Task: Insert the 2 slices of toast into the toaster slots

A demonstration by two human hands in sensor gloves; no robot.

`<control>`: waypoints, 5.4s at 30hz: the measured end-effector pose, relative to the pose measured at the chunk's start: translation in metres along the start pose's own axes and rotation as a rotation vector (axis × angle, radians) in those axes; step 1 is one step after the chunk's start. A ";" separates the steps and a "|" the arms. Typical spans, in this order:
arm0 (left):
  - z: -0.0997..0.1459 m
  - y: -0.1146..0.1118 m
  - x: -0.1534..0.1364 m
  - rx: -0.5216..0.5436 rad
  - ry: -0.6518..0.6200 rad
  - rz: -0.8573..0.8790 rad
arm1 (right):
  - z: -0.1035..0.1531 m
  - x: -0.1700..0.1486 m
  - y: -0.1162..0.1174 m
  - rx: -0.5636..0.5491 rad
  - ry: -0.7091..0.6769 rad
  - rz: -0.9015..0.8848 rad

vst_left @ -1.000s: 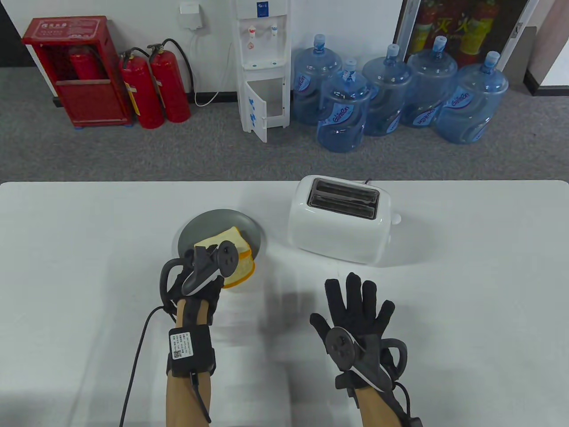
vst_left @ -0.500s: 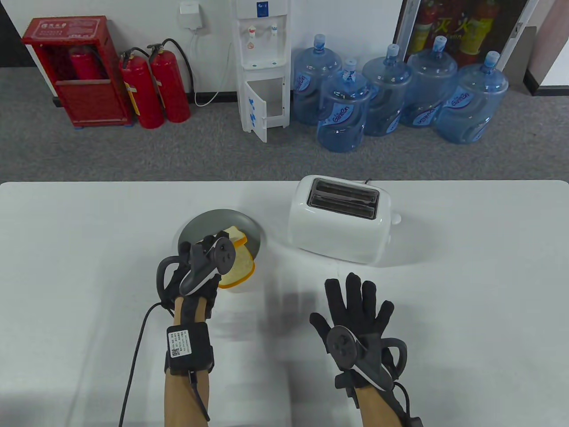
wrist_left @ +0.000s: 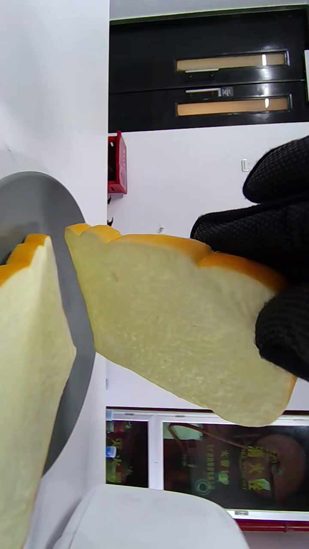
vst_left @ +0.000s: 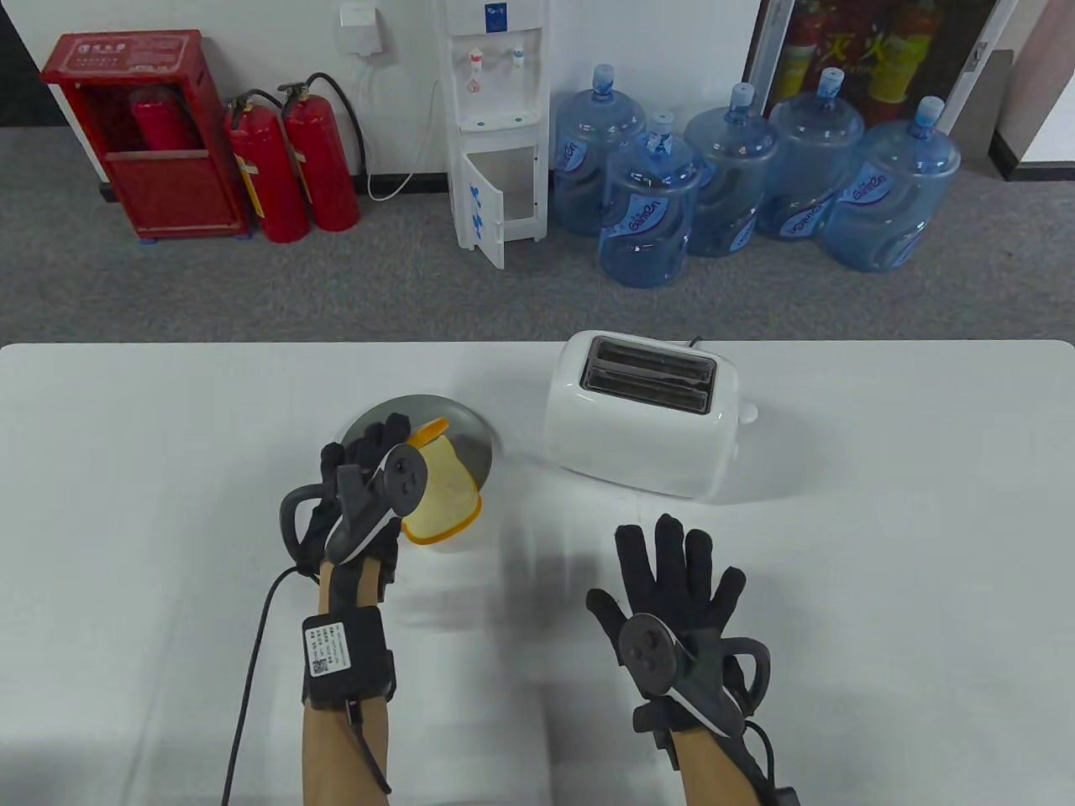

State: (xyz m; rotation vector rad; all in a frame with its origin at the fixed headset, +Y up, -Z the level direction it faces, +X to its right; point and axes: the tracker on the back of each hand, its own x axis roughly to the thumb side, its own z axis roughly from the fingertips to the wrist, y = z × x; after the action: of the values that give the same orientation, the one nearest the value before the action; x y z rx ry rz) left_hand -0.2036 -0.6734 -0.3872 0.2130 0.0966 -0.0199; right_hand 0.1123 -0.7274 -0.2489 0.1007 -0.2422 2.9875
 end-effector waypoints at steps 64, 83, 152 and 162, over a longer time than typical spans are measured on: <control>0.156 0.053 0.032 0.133 -0.545 0.223 | 0.039 0.057 -0.033 -0.296 -0.517 -0.232; 0.160 0.054 0.038 0.087 -0.577 0.353 | 0.045 0.065 -0.037 -0.385 -0.532 -0.262; 0.128 -0.003 -0.076 -0.038 -0.029 0.001 | 0.048 0.061 -0.052 -0.491 -0.491 -0.238; 0.127 -0.006 -0.076 -0.037 -0.044 0.017 | 0.045 0.067 -0.066 -0.503 -0.526 -0.245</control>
State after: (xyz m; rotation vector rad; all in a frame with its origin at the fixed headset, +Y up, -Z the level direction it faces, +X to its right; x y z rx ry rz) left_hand -0.2675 -0.7058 -0.2579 0.1760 0.0512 -0.0056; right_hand 0.0582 -0.6616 -0.1891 0.7893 -0.9442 2.5094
